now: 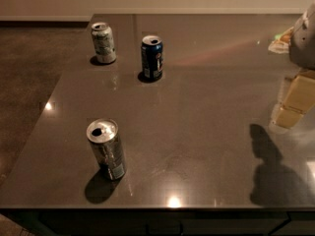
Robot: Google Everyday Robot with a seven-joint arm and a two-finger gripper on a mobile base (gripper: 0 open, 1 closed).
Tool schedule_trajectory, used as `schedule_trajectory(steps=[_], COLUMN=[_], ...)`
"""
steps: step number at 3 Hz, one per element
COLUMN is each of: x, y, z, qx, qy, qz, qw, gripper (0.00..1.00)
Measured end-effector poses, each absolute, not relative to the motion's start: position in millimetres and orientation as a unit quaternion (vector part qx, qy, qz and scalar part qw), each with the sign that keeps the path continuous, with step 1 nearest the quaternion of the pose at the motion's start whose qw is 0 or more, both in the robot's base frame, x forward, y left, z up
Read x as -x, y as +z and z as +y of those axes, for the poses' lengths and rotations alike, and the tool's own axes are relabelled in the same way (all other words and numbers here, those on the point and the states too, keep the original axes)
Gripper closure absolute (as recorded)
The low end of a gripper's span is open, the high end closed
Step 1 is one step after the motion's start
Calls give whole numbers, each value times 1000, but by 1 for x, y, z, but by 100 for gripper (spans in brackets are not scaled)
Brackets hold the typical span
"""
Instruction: Move redbull can near pepsi can
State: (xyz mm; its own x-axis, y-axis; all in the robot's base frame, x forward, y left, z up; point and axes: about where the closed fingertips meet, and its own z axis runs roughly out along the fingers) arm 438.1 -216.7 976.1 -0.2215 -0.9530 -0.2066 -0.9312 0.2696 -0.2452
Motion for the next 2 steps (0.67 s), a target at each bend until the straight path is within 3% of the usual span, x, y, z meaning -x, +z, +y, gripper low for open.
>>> schedule_trajectory(steps=[2], x=[-440], y=[977], z=[-195], qx=[622], qy=[-27], qz=[763], qw=[174], gripper=[0])
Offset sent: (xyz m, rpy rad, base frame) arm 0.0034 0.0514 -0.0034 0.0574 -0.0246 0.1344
